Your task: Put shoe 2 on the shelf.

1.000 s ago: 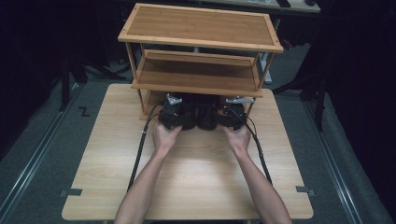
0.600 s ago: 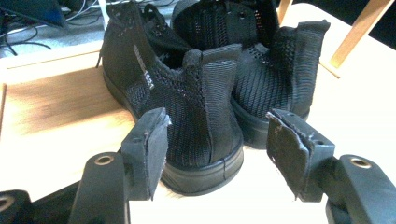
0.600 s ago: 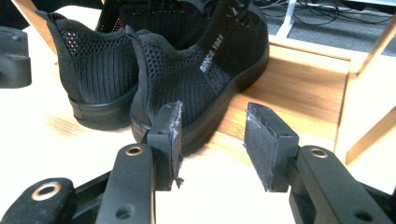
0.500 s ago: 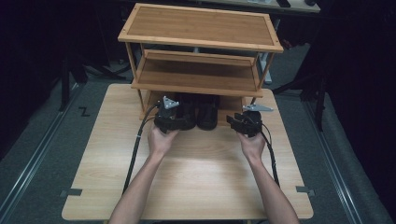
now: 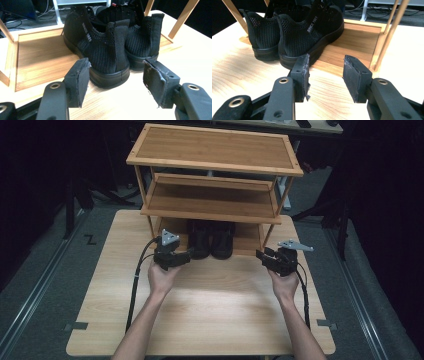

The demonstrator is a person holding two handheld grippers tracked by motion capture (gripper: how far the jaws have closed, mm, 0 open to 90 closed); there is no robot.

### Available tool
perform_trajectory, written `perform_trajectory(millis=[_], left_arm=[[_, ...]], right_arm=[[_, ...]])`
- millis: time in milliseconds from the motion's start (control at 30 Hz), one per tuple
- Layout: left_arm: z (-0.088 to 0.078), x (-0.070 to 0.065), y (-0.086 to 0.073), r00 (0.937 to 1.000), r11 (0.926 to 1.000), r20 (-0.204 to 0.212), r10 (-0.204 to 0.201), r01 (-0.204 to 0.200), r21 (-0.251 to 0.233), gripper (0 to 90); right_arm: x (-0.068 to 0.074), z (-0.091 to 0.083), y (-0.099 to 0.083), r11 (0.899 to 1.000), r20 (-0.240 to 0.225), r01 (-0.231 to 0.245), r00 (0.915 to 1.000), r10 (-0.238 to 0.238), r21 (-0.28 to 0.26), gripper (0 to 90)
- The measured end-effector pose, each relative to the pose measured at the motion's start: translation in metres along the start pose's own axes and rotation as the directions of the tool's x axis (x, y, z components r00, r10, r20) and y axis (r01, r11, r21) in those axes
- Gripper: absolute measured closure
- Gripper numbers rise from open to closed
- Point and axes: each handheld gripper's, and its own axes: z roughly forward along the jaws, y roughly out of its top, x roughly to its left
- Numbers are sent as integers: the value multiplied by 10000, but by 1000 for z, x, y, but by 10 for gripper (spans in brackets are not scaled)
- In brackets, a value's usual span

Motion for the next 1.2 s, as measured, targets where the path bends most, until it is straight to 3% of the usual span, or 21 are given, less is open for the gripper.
perform_trajectory(millis=[267,567,800,1200], left_arm=[[-12,7,-10,9995,9995,-23,-306,306,-117,380],[-20,14,-23,9974,9973,-57,-719,718,-156,368],[-24,22,-37,9936,9936,-67,-1125,1125,88,362],[-26,28,-58,9904,9900,-287,-1355,1365,364,358]], right_arm=[[-10,-17,-10,9995,-51,-199,9998,198,-250,559],[-30,-31,-28,9979,292,-573,9979,582,-298,543],[-39,-37,-42,9964,494,-793,9955,807,-297,539],[-53,-44,-63,9921,752,-1252,9892,1256,-101,534]])
